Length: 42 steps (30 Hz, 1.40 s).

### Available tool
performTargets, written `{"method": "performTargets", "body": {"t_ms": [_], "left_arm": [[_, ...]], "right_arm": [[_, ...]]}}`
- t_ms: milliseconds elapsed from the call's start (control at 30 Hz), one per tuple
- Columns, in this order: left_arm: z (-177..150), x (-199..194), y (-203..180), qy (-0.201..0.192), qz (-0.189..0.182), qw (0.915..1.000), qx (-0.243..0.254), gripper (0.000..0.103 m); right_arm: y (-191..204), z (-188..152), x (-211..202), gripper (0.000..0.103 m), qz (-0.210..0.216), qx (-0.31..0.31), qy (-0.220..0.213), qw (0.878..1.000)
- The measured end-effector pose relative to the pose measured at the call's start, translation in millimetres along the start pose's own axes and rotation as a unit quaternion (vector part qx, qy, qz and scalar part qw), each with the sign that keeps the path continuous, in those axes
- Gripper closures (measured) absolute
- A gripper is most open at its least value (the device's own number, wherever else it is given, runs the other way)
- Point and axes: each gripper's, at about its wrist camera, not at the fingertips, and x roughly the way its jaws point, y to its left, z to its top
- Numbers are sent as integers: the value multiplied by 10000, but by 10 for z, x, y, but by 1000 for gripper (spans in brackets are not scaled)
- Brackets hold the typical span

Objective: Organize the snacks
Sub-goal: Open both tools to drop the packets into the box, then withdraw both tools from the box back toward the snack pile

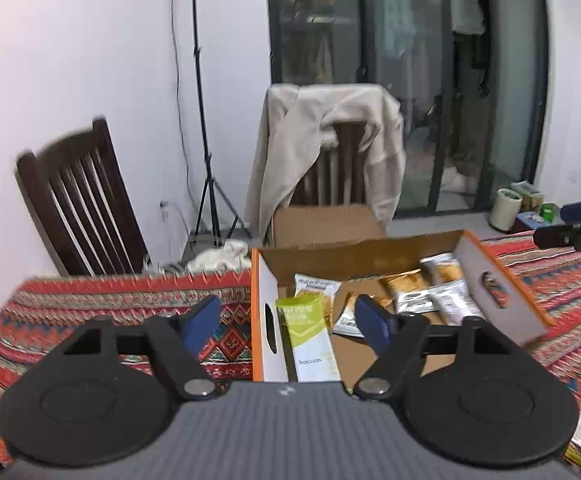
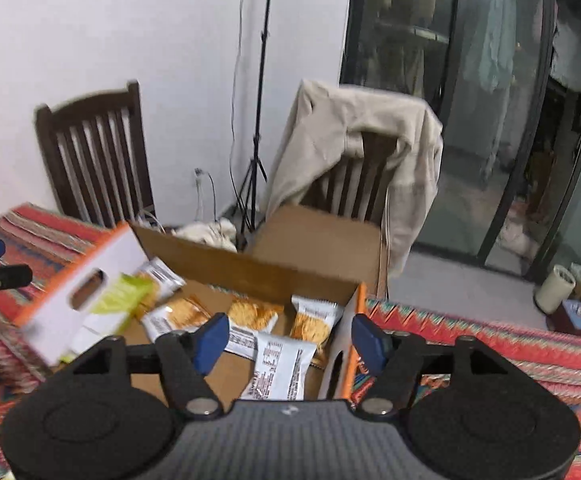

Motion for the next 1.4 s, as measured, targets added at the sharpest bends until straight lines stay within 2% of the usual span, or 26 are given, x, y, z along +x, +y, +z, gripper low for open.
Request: {"method": "performTargets", "body": {"t_ms": [133, 200, 233, 300, 467, 700, 767, 867, 1033, 1233, 1400], "left_arm": [[-46, -637, -35, -203, -195, 9996, 28, 16], [-101, -955, -66, -270, -329, 9991, 31, 11], [-137, -1088, -86, -305, -366, 9989, 39, 6], [-231, -1405, -144, -439, -507, 9977, 81, 4], [-579, -2107, -328, -663, -785, 9947, 98, 1], [-1240, -2837, -643, -1013, -745, 9919, 199, 0], [-1427, -2985, -697, -1041, -762, 9916, 93, 0], [-1729, -3165, -735, -1020, -743, 9920, -78, 0], [-2291, -3389, -758, -1054, -275, 9939, -139, 0], [-2816, -3391, -653, -617, -274, 9961, -561, 0], [-3007, -3344, -607, -329, -160, 9970, -680, 0]], "right_arm": [[29, 12, -663, 24, 146, -73, -252, 9995], [91, -50, -1041, 22, 214, -133, -409, 9988], [120, -82, -1203, 19, 270, -174, -485, 9983], [211, -205, -1560, 12, 382, -259, -641, 9969], [408, -655, -2270, 10, 514, -371, -894, 9940], [540, -1429, -3022, 8, 825, -64, -1225, 9890], [573, -1651, -3198, 1, 783, 37, -1329, 9880], [616, -1986, -3464, 1, 546, 85, -1473, 9875], [721, -2585, -3772, 0, 309, 152, -1514, 9879], [937, -3299, -3814, 0, 178, 279, -1256, 9915], [983, -3677, -3664, 0, 231, 593, -996, 9930]]}}
